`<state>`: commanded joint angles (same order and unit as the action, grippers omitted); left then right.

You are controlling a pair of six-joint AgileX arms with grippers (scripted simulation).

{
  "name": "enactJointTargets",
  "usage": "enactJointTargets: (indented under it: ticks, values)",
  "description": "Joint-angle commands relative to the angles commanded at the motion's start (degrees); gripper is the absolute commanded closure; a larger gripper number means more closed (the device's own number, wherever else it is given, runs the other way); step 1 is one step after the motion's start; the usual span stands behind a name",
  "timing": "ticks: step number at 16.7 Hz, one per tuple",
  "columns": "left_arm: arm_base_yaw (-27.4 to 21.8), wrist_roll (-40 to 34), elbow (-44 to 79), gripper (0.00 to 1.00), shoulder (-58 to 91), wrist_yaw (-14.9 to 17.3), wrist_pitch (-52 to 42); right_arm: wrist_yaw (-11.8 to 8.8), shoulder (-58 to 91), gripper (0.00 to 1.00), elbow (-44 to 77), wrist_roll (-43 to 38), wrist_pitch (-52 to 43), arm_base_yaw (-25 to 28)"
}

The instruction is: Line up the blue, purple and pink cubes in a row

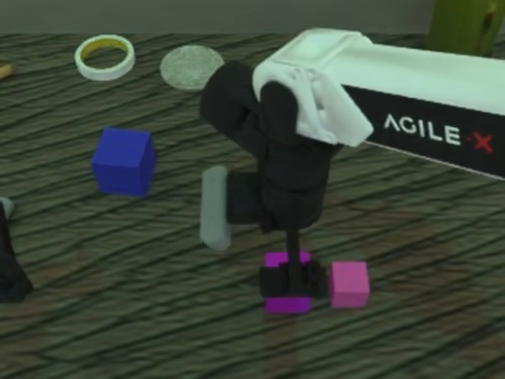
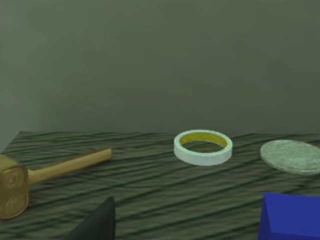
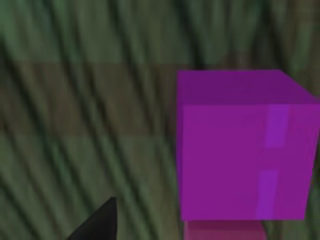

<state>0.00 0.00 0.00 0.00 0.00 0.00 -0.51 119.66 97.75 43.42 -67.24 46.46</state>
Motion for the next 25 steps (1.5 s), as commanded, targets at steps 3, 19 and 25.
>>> enactJointTargets:
  ticks: [3, 19, 25]
  values:
    - [0.00, 0.00, 0.00, 0.00, 0.00, 0.00, 0.00, 0.00, -0.07, 0.00, 0.10, -0.01, -0.12, -0.01]
    - [-5.58, -1.63, 53.22, 0.00, 58.15, 0.22, -33.83, -3.00, -50.07, 0.00, -38.74, -16.99, 29.31, -21.09]
    - [-8.85, -2.41, 84.99, 0.00, 97.22, -0.01, -55.48, -2.60, -84.08, 0.00, -67.80, -29.19, 46.46, -33.81]
